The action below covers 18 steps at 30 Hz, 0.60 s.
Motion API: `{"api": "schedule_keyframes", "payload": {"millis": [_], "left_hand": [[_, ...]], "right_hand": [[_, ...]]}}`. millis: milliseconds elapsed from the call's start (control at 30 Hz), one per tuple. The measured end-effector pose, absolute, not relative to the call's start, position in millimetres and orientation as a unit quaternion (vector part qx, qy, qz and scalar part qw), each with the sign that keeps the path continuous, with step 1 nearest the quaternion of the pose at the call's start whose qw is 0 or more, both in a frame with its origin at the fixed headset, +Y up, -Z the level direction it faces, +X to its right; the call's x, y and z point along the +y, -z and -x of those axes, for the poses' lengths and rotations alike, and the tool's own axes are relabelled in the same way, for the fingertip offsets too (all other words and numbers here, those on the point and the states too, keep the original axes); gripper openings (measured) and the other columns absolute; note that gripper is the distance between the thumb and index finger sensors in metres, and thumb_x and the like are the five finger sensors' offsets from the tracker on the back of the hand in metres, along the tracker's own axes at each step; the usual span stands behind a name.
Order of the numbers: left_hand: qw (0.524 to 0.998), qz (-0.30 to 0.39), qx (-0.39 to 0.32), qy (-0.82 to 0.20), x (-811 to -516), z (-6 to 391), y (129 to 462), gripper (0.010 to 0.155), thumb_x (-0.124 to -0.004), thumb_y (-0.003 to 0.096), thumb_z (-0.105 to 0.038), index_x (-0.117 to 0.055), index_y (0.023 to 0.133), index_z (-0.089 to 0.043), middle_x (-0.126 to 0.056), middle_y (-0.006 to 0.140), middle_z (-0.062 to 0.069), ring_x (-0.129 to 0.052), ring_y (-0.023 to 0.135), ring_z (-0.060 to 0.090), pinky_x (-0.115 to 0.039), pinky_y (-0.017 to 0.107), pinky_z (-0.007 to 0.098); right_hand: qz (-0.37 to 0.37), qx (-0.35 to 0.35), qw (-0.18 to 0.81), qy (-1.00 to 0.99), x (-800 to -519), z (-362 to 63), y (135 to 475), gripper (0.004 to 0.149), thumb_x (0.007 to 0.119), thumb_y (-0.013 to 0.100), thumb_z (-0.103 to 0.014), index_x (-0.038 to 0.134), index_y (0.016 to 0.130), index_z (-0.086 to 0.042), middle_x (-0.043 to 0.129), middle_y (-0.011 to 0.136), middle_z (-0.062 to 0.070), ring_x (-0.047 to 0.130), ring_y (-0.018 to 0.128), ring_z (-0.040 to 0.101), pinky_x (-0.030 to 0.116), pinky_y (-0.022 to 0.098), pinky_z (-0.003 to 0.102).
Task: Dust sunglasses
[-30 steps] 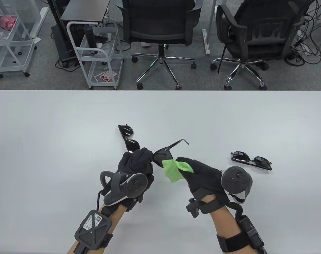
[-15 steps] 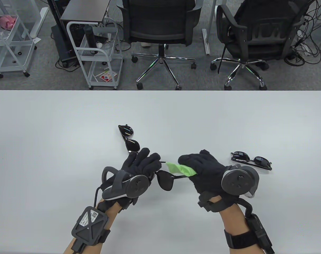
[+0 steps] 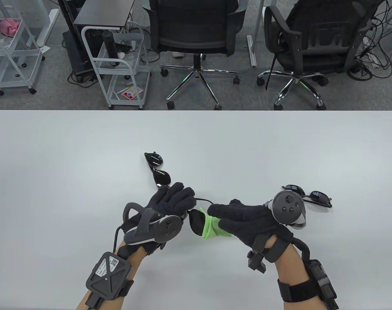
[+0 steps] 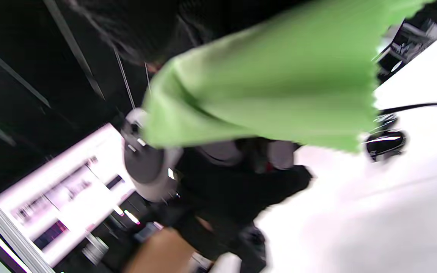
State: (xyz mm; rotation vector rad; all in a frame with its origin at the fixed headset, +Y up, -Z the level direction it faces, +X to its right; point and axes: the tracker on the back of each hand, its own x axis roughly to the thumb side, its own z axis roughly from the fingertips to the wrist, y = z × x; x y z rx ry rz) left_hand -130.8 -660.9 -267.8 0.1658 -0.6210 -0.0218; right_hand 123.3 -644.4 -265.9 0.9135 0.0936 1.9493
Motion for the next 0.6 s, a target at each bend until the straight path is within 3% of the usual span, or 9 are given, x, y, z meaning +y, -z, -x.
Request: {"api": "schedule_keyframes", "payload": {"millis": [67, 233, 400, 467, 600], "left_hand": [[0.946, -0.085, -0.31, 0.028, -662, 127, 266, 0.087, -0.093, 0.0322, -0.045, -0.031, 0.093, -0.053, -0.043, 0.111, -0.024, -0.068, 0.112, 0.019, -0.06, 0.081, 0.044], [0.941, -0.127, -0.304, 0.074, -658, 122, 259, 0.088, -0.093, 0.0315, -0.046, -0.033, 0.096, -0.05, -0.045, 0.112, -0.023, -0.073, 0.11, 0.02, -0.058, 0.081, 0.047], [0.922, -0.181, -0.34, 0.018, -646, 113, 240, 0.104, -0.09, 0.02, -0.068, -0.035, 0.104, -0.042, -0.052, 0.113, -0.017, -0.069, 0.112, 0.015, -0.05, 0.082, 0.054], [0.91, -0.203, -0.361, -0.019, -640, 104, 229, 0.1, -0.089, 0.0196, -0.069, -0.041, 0.103, -0.044, -0.06, 0.109, -0.019, -0.078, 0.107, 0.01, -0.052, 0.083, 0.053], [0.902, -0.251, -0.347, 0.051, -634, 97, 229, 0.089, -0.091, 0.019, -0.071, -0.056, 0.096, -0.045, -0.076, 0.098, -0.022, -0.095, 0.092, 0.002, -0.064, 0.08, 0.045]], "right_hand": [[-0.38, 0.028, 0.437, -0.815, -643, -115, 263, 0.053, 0.085, 0.046, -0.041, 0.085, 0.088, -0.009, 0.098, 0.083, 0.012, 0.099, 0.07, 0.038, 0.055, 0.058, 0.077], [-0.393, 0.032, 0.457, -0.797, -644, -107, 261, 0.045, 0.088, 0.042, -0.036, 0.094, 0.077, -0.008, 0.105, 0.065, 0.009, 0.103, 0.055, 0.033, 0.059, 0.059, 0.075], [-0.39, 0.004, 0.423, -0.818, -639, -106, 259, 0.043, 0.087, 0.041, -0.035, 0.096, 0.074, -0.009, 0.106, 0.061, 0.007, 0.104, 0.051, 0.031, 0.06, 0.059, 0.074], [-0.387, -0.004, 0.402, -0.83, -640, -104, 258, 0.043, 0.086, 0.042, -0.036, 0.096, 0.075, -0.01, 0.106, 0.061, 0.006, 0.104, 0.051, 0.03, 0.061, 0.06, 0.073], [-0.373, -0.005, 0.402, -0.836, -641, -105, 260, 0.043, 0.085, 0.042, -0.036, 0.096, 0.074, -0.009, 0.107, 0.058, 0.006, 0.105, 0.048, 0.029, 0.062, 0.059, 0.072]]}}
